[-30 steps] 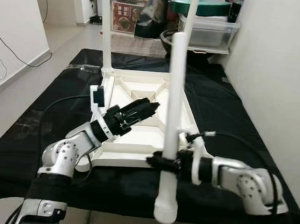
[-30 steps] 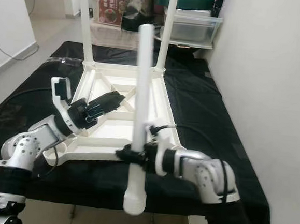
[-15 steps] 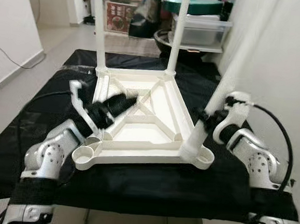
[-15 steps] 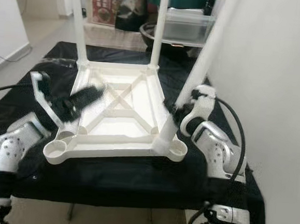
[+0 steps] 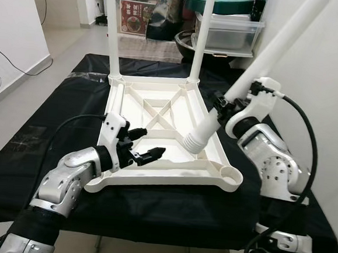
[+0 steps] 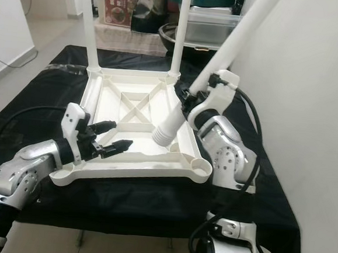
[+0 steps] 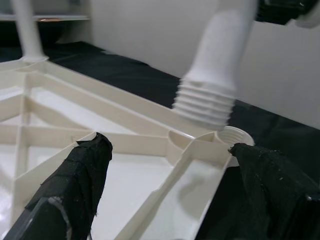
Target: Building children table
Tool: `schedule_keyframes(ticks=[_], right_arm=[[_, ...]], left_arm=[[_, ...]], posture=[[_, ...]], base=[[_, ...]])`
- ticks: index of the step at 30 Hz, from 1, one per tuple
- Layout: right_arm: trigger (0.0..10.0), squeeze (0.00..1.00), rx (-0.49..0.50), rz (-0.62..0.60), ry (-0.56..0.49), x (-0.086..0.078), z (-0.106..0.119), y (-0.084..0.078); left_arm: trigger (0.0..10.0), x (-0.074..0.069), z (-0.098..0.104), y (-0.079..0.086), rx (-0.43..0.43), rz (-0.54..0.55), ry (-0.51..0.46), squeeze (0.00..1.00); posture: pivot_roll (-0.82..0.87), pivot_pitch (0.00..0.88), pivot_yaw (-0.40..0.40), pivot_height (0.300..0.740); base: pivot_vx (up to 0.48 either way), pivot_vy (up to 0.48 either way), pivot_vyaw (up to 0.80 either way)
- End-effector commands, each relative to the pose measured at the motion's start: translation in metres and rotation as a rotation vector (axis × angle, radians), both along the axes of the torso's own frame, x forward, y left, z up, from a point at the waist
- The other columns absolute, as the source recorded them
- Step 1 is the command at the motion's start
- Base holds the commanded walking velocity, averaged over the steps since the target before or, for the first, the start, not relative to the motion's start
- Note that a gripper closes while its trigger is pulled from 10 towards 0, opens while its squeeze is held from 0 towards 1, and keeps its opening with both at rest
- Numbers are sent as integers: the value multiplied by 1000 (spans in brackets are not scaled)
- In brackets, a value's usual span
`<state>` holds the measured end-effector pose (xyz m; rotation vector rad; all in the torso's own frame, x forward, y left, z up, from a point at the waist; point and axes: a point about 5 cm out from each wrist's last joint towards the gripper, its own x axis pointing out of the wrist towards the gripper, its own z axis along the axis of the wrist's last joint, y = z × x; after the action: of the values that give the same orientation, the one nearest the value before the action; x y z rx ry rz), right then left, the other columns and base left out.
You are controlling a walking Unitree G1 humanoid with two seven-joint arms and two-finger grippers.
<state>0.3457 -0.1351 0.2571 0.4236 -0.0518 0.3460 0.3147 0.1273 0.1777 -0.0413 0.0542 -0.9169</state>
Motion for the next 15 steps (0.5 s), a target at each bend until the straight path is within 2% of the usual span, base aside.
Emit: schedule_keyframes(ticks=[1,4,5,7,8,10,11,13,14,15], right_arm=[[0,0,-11,0,-24,-3,1,6],[0,0,-22,7,-31,-5,-2,13],[0,0,-52,-26,-47,-5,-2,11],[0,0,-80,-117,-78,-1,2,-1],[0,0,-106,-199,-84,2,4,-14],[0,0,-138,-315,-79,5,6,-31],[0,0,-138,-315,-79,5,6,-31],[0,0,-91,-467,-14,10,4,-64],[0,0,-74,-514,3,10,4,-74],[0,0,-74,-514,3,10,4,-74]], left_arm=[[10000,-1,0,-4,24,-35,-20,0],[10000,-4,-2,-3,52,-64,-30,0],[10000,-3,-7,3,96,-42,-26,0],[10000,-2,-18,16,179,18,-16,0],[10000,4,-25,23,209,111,-7,0],[10000,10,-31,29,218,224,12,0],[10000,10,-31,29,218,224,12,0],[10000,9,-32,28,199,257,9,0],[10000,8,-32,28,193,262,7,0],[10000,8,-32,28,193,262,7,0]], posture=[[70,0,-47,740],[68,0,-44,740],[66,0,-41,740],[69,0,-42,740],[71,0,-44,740],[71,0,-44,740],[71,0,-44,740],[75,0,-53,740],[75,0,-53,740],[75,0,-53,740]], base=[[0,0,0],[0,0,0],[0,0,0],[0,0,0],[0,0,0],[0,0,0],[0,0,0],[0,0,0],[0,0,0],[0,0,0]])
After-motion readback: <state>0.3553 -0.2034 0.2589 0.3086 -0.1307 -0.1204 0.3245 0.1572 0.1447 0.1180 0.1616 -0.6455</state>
